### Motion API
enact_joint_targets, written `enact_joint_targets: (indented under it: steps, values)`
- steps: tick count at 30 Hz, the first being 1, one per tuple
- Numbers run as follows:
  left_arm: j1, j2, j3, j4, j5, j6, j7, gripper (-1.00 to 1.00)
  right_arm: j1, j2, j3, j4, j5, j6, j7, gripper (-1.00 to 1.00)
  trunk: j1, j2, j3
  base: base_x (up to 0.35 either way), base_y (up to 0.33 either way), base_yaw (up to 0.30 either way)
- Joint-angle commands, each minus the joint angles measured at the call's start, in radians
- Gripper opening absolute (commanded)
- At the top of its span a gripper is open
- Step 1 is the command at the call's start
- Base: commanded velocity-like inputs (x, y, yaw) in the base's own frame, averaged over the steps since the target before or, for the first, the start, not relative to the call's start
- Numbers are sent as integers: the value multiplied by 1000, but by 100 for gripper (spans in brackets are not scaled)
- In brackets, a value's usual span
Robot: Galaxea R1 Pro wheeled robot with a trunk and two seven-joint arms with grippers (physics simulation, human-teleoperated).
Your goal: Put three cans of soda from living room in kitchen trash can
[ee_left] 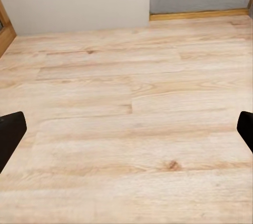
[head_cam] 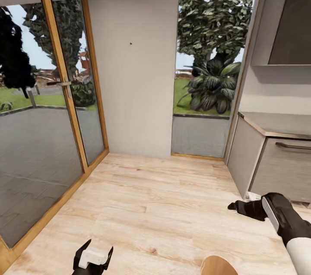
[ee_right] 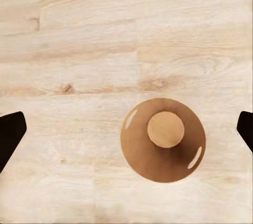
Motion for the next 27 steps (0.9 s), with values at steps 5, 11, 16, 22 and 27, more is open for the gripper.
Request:
enact_joint_targets:
  steps: [5, 11, 16, 22, 27]
  values:
    - [0, 0, -1, 0, 0, 15, 0, 100, -193, -23, 21, 267, 155, 38, -9, 100, 0, 0, 0, 0, 0, 0]
    - [0, 0, -1, 1, 1, 23, -1, 100, -313, -29, 26, 419, 250, 47, -33, 100, 0, 0, 0, 0, 0, 0]
    - [0, 0, -2, -1, 3, 28, -1, 100, -332, -29, 25, 460, 264, 49, -86, 100, 0, 0, 0, 0, 0, 0]
    - [0, 0, -2, -1, 4, 36, -1, 100, -338, -24, 29, 473, 268, 51, -96, 100, 0, 0, 0, 0, 0, 0]
    - [0, 0, -2, 0, 5, 73, 0, 100, -338, -23, 30, 476, 268, 49, -95, 100, 0, 0, 0, 0, 0, 0]
